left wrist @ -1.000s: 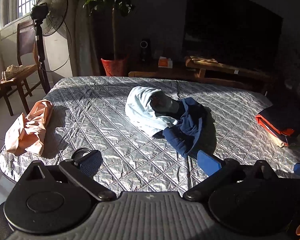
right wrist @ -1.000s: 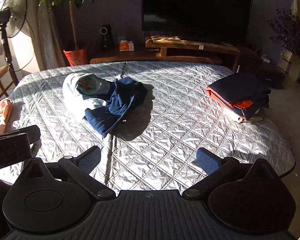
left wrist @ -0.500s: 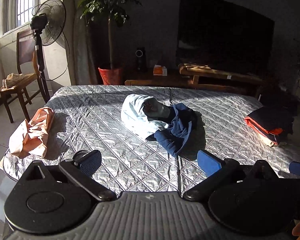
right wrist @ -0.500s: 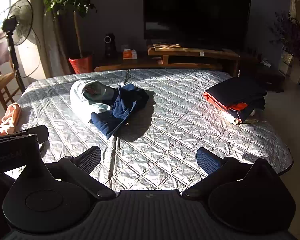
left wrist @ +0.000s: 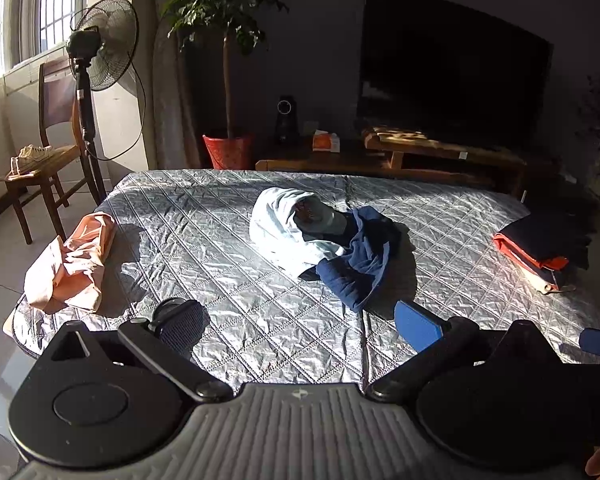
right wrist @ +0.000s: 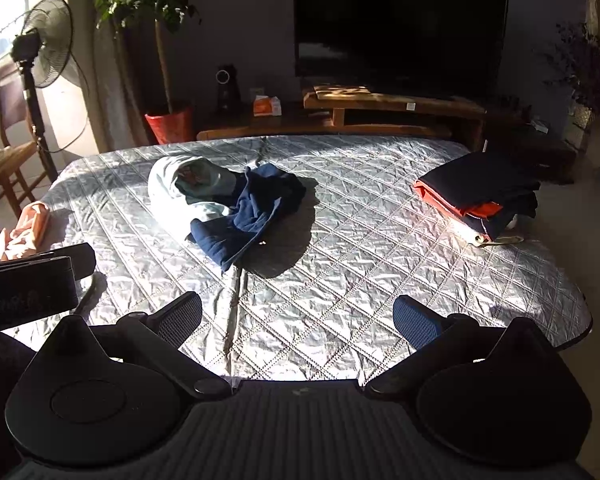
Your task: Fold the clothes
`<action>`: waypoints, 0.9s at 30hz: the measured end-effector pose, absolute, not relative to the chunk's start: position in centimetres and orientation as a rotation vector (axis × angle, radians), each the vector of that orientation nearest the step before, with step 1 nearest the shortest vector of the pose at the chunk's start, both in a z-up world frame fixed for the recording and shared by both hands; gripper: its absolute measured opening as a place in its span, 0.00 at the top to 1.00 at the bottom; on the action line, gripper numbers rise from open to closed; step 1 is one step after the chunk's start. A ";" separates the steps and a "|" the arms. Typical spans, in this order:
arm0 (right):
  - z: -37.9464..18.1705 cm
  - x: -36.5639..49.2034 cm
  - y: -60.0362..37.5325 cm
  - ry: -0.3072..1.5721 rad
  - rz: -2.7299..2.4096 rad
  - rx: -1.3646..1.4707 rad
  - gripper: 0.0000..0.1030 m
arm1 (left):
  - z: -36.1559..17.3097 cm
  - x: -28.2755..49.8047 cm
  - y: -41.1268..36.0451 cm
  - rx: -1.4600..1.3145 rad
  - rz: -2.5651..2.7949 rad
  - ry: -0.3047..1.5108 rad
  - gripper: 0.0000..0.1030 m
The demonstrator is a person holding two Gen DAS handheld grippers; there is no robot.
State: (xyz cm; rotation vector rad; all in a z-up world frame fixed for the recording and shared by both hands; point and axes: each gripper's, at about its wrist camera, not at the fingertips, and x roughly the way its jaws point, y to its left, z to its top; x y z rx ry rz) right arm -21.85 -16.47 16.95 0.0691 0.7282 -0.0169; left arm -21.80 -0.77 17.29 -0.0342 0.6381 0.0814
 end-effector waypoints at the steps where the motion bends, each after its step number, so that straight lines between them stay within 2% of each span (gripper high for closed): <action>1: 16.9 -21.9 -16.4 0.729 -0.014 0.070 0.01 | 17.2 -21.8 -0.7 -0.035 0.082 0.640 0.01; 27: 16.3 -21.7 -15.8 0.747 0.005 0.051 0.01 | 16.3 -21.6 -0.3 -0.047 0.083 0.663 0.01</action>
